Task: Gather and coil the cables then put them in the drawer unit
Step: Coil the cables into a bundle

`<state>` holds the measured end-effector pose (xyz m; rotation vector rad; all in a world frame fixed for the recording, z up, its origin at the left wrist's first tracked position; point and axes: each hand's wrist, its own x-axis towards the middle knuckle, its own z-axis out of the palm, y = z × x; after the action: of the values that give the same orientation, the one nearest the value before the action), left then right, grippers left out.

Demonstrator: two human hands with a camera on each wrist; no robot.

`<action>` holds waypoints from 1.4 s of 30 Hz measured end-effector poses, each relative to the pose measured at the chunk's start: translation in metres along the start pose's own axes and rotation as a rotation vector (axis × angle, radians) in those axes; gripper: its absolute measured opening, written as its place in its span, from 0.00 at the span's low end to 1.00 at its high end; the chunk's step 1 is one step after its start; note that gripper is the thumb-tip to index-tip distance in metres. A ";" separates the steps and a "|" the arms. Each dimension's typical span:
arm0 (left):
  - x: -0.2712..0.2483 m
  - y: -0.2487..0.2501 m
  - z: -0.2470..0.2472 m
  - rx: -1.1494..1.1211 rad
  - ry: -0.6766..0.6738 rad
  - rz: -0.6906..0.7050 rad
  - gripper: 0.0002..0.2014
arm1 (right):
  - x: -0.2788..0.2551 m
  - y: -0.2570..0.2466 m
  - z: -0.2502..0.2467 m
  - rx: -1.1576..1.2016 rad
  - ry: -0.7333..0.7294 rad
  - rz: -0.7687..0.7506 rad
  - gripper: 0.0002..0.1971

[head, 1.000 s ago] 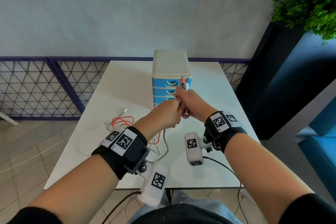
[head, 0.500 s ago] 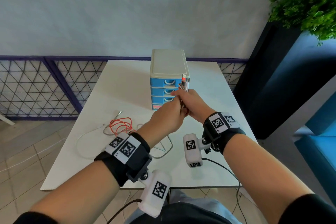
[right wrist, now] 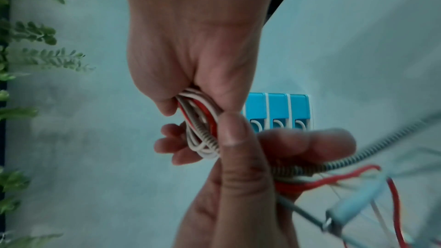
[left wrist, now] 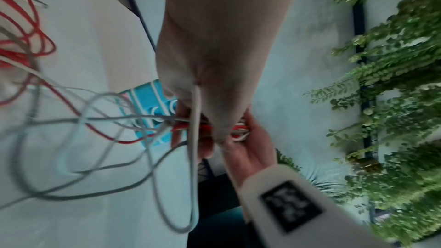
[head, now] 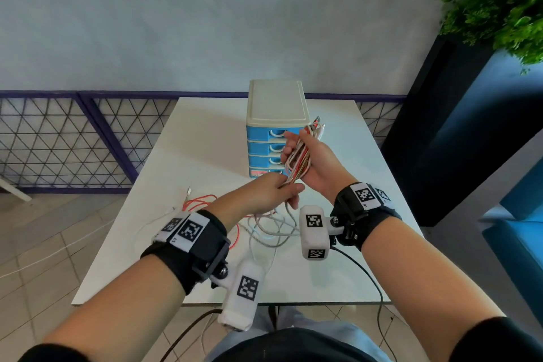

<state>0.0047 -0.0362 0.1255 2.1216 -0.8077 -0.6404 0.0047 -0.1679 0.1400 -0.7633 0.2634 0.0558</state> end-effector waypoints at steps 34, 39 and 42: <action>-0.014 -0.128 -0.002 0.644 0.083 -0.183 0.08 | 0.000 -0.038 -0.003 -0.057 0.241 -0.305 0.15; -0.019 -0.132 -0.012 0.634 0.070 -0.338 0.16 | -0.002 -0.049 -0.001 -0.124 0.286 -0.390 0.15; -0.023 -0.133 -0.018 0.604 0.107 -0.380 0.18 | -0.004 -0.054 -0.002 -0.158 0.291 -0.418 0.14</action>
<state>0.0462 0.0565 0.0345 2.8776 -0.5854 -0.5047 0.0079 -0.2084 0.1760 -0.9710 0.3737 -0.4366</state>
